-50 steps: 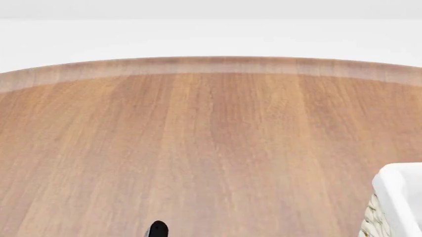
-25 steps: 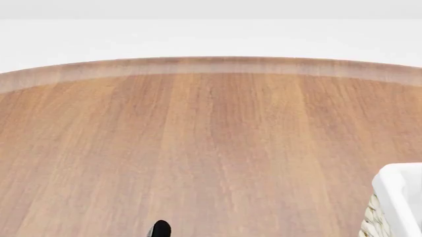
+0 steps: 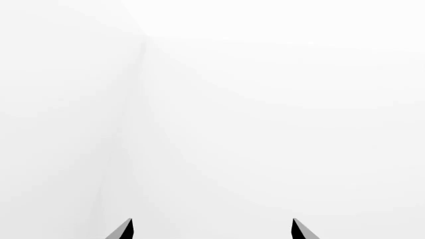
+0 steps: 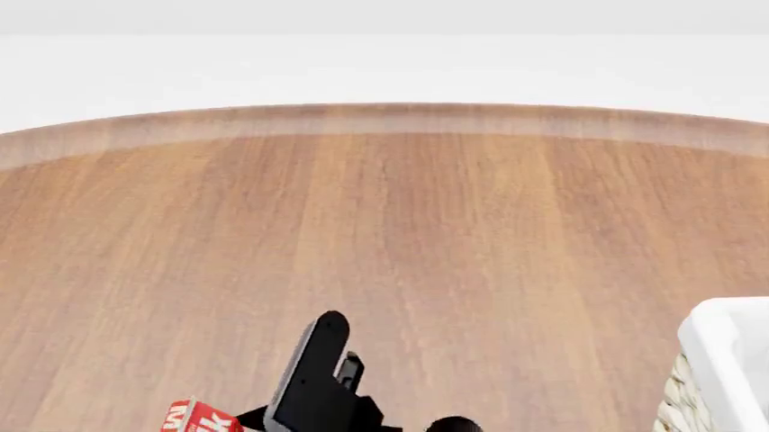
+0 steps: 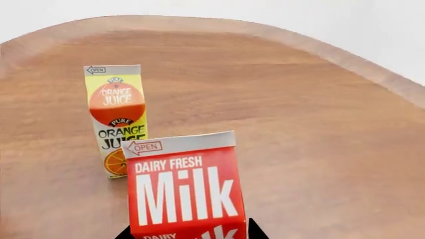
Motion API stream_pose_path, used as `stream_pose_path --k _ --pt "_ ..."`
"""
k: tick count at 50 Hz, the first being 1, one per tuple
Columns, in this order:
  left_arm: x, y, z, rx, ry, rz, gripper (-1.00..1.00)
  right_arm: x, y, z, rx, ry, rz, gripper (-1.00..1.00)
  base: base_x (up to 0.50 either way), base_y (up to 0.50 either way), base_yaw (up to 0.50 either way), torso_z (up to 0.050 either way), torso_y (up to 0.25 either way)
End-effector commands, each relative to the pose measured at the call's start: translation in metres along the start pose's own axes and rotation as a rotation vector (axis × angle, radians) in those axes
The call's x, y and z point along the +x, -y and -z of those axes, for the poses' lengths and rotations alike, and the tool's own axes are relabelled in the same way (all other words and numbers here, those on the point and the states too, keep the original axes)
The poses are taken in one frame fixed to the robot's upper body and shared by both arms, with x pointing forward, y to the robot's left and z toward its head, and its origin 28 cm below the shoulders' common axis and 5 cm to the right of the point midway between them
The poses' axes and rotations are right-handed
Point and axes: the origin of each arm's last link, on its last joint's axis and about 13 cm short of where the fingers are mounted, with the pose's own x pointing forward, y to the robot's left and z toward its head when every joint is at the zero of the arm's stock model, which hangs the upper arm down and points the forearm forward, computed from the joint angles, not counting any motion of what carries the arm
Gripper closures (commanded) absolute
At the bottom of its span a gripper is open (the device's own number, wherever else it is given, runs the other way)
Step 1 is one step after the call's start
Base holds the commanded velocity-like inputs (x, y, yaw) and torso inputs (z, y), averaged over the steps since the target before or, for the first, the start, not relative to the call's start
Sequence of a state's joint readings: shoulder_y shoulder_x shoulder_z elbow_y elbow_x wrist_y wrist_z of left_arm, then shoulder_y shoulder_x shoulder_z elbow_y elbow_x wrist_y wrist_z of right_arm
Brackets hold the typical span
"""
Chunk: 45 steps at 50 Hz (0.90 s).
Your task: Pick the milk and place it in the basket.
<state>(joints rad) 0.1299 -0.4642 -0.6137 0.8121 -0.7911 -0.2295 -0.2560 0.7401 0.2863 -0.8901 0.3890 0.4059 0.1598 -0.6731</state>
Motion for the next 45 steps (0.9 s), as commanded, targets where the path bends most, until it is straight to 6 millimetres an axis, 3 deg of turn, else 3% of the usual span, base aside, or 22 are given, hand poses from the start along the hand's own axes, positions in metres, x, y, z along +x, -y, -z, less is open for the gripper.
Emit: stream_pose_path --k 1,13,31,38,45 --pt "-0.001 -0.003 0.000 0.015 0.012 -0.008 -1.00 -0.027 0.014 -0.058 -0.100 0.173 0.244 1.00 0.00 0.00 0.00 0.000 0.000" --pt "-0.001 -0.003 0.001 0.016 0.009 -0.006 -1.00 -0.063 0.010 -0.079 -0.132 0.272 0.457 1.00 0.00 0.00 0.00 0.000 0.001" --pt "-0.001 -0.002 0.002 0.016 0.006 -0.005 -1.00 -0.113 0.003 -0.082 -0.103 0.348 0.731 1.00 0.00 0.00 0.00 0.000 0.001" --pt "-0.001 -0.002 0.002 0.016 0.004 -0.004 -1.00 -0.141 0.005 -0.083 -0.079 0.394 1.085 1.00 0.00 0.00 0.00 0.000 0.001" --pt "-0.001 -0.002 0.002 0.017 0.003 -0.005 -1.00 -0.147 0.007 -0.076 -0.041 0.387 1.179 1.00 0.00 0.00 0.00 0.000 0.001"
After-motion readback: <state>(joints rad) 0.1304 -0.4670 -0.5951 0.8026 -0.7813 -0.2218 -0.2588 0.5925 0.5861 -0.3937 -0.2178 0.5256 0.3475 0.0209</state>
